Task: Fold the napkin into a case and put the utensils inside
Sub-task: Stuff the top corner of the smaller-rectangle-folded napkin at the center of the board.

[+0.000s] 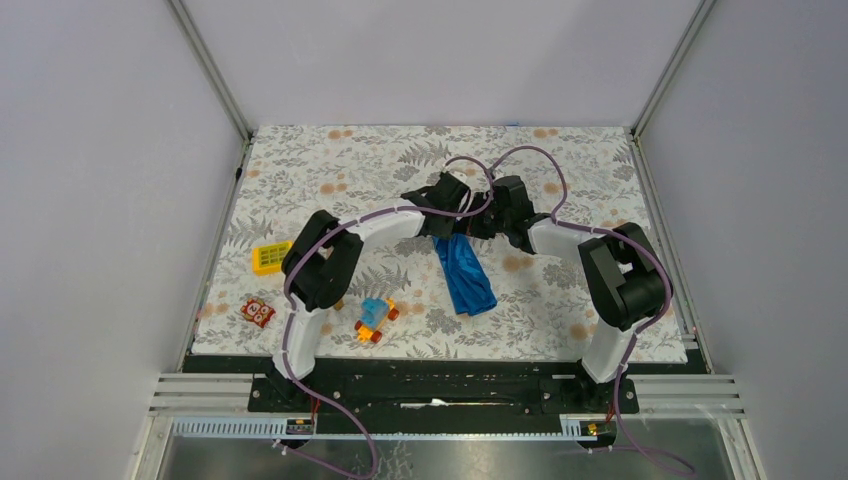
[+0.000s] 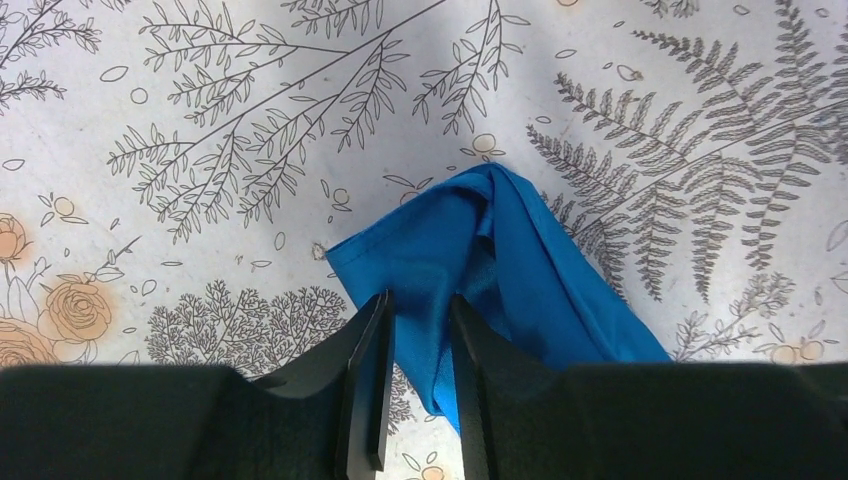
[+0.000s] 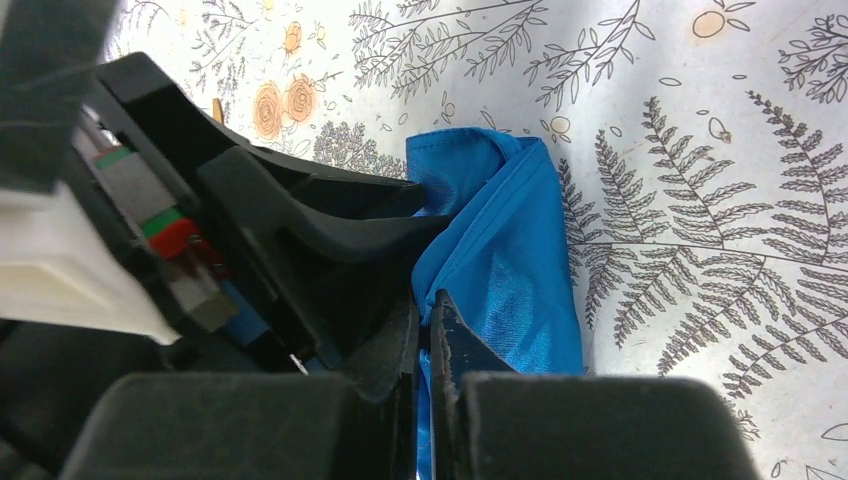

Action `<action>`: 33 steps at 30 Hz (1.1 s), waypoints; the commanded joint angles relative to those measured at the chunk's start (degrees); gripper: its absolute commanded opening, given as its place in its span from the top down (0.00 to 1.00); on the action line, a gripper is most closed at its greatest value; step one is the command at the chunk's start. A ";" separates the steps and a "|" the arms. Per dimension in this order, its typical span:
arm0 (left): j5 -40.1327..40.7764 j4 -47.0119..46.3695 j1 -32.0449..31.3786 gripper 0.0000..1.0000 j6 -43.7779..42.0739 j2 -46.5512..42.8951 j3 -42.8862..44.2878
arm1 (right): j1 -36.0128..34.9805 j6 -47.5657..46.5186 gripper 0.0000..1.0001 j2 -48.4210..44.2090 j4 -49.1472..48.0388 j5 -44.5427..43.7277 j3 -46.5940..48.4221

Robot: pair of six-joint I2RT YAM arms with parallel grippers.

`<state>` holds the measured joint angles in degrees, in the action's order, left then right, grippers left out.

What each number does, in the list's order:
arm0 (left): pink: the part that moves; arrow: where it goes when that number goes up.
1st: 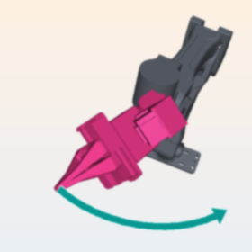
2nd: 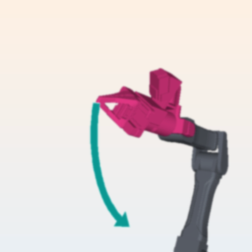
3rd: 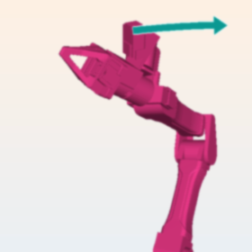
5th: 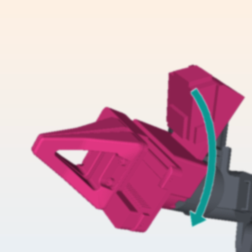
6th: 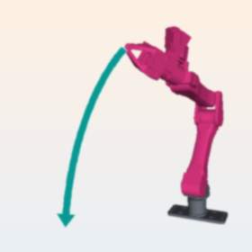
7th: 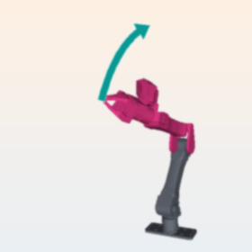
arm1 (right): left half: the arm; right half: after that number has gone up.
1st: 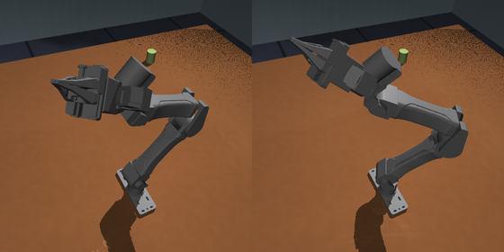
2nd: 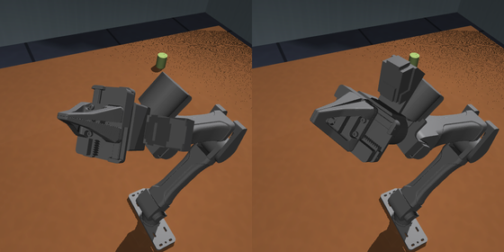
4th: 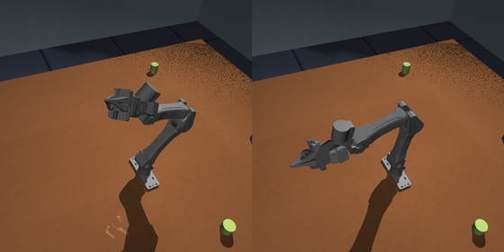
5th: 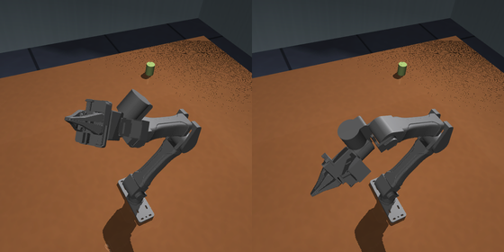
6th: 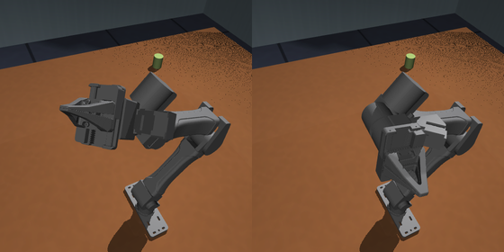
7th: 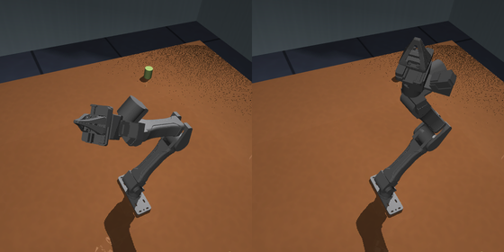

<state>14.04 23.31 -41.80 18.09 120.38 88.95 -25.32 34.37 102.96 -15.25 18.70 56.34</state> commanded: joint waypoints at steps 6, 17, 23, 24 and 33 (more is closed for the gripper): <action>2.85 -0.43 -0.91 0.86 -1.58 0.59 3.41 | 0.19 1.41 1.00 0.32 -2.77 1.51 -0.16; -5.96 -4.57 0.71 1.00 0.93 -4.81 -0.41 | 0.24 16.90 1.00 5.76 -17.75 1.58 -4.73; -11.04 -7.43 2.61 1.00 3.41 -6.82 -3.54 | 0.19 23.41 1.00 11.69 -27.17 -0.44 -5.79; -12.23 -8.35 2.95 1.00 3.89 -7.09 -4.16 | 0.18 23.97 1.00 12.99 -28.85 -0.61 -5.67; -13.78 -9.11 4.77 1.00 6.10 -7.62 -7.17 | 1.77 19.75 0.80 13.56 -31.22 7.83 -5.75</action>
<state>2.59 16.40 -37.50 22.57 116.46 82.96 -25.08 56.99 118.19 -44.60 22.09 50.92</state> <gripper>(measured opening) 0.009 0.150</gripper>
